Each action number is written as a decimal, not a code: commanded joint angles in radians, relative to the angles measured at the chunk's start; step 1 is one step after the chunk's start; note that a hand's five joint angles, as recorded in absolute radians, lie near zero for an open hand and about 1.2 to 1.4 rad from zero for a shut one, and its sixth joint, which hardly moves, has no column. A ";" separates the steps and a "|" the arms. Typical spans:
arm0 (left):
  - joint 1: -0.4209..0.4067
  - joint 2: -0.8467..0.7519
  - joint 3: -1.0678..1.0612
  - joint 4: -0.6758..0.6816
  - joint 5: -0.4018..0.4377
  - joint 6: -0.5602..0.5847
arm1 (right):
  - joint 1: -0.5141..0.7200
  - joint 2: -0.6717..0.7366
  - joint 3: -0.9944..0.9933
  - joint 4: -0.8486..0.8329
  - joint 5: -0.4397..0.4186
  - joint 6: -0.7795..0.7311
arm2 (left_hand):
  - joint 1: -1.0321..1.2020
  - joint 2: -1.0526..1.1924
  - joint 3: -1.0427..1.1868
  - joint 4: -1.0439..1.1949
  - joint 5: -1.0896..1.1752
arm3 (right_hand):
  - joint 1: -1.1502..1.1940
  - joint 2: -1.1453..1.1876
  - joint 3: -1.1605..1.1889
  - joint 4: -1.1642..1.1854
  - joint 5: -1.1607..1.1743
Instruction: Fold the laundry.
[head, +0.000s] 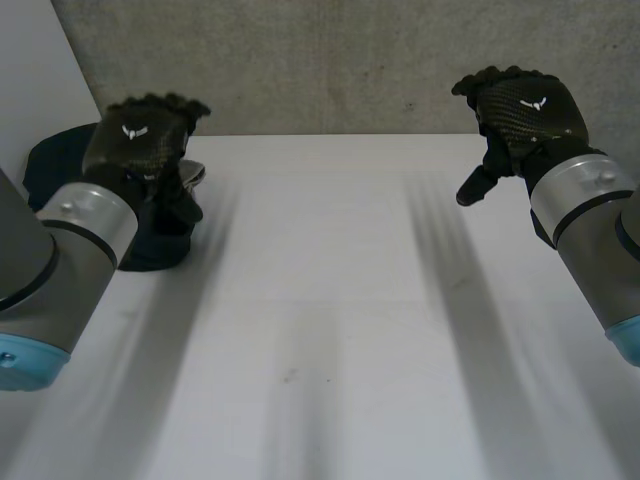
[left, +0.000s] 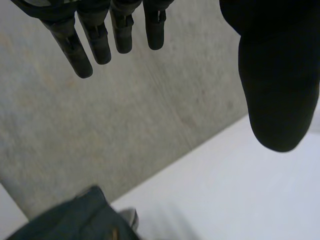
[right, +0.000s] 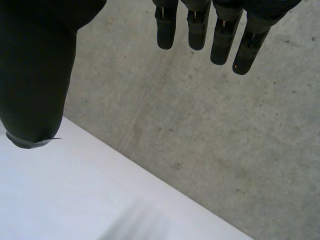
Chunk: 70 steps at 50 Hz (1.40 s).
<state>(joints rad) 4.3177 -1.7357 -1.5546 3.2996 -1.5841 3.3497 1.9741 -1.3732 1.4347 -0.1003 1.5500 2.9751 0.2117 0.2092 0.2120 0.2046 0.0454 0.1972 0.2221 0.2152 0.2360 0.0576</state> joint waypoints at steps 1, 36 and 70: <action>0.082 -0.171 -0.004 0.017 0.012 0.141 | -0.023 0.002 0.052 -0.012 -0.007 -0.007 | -0.037 -0.035 -0.038 -0.030 -0.045 | -0.023 -0.048 -0.041 -0.061 -0.058; -0.165 -0.294 0.097 0.236 0.009 0.050 | -0.041 0.031 0.053 -0.012 -0.036 -0.030 | 1.185 1.187 1.184 1.192 1.176 | -0.023 -0.048 -0.041 -0.061 -0.058; -0.057 -0.153 0.082 0.008 0.093 -0.112 | -0.060 0.049 0.026 0.066 -0.057 -0.194 | -0.033 -0.031 -0.034 -0.026 -0.042 | -0.023 -0.048 -0.041 -0.061 -0.058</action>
<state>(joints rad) 4.1232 -1.9185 -1.4730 3.3072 -1.4529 3.2026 1.9074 -1.3338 1.4725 -0.0858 1.5084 2.8504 0.1886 0.2033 0.2112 0.2012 0.0443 0.1972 0.2221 0.2152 0.2360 0.0575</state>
